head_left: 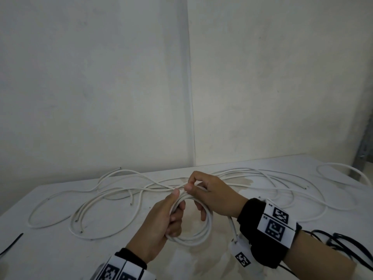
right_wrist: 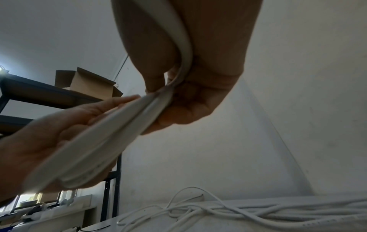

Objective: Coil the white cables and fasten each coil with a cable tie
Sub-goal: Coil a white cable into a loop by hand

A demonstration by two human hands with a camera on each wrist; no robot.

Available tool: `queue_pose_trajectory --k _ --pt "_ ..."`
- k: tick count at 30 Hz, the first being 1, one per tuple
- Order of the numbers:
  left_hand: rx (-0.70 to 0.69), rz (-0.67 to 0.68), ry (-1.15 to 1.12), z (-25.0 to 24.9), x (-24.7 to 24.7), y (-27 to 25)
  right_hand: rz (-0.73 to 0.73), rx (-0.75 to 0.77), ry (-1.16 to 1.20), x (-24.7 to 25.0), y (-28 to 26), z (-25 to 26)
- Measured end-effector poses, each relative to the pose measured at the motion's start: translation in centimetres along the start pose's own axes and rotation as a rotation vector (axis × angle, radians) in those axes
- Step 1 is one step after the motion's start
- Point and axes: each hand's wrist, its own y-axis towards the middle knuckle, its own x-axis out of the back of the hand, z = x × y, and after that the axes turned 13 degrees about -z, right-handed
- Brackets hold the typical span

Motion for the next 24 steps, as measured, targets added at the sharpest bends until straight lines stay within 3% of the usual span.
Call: queue_pose_trajectory --k 7,12,20,24 --pt "-0.021 -0.025 -0.073 -0.5 0.39 -0.18 0.053 -0.018 0.13 0.46 0.04 -0.17" --pt "-0.058 -0.029 -0.064 -0.64 -0.01 -0.29 0.007 -0.058 0.219 0.0 -0.31 0.03" --pt "-0.016 0.068 -0.045 -0.85 0.03 -0.78 0.052 0.005 0.015 0.62 -0.25 0.2" --pt "0.027 0.106 -0.084 -0.48 0.14 -0.73 0.049 -0.013 0.037 0.85 -0.54 0.0"
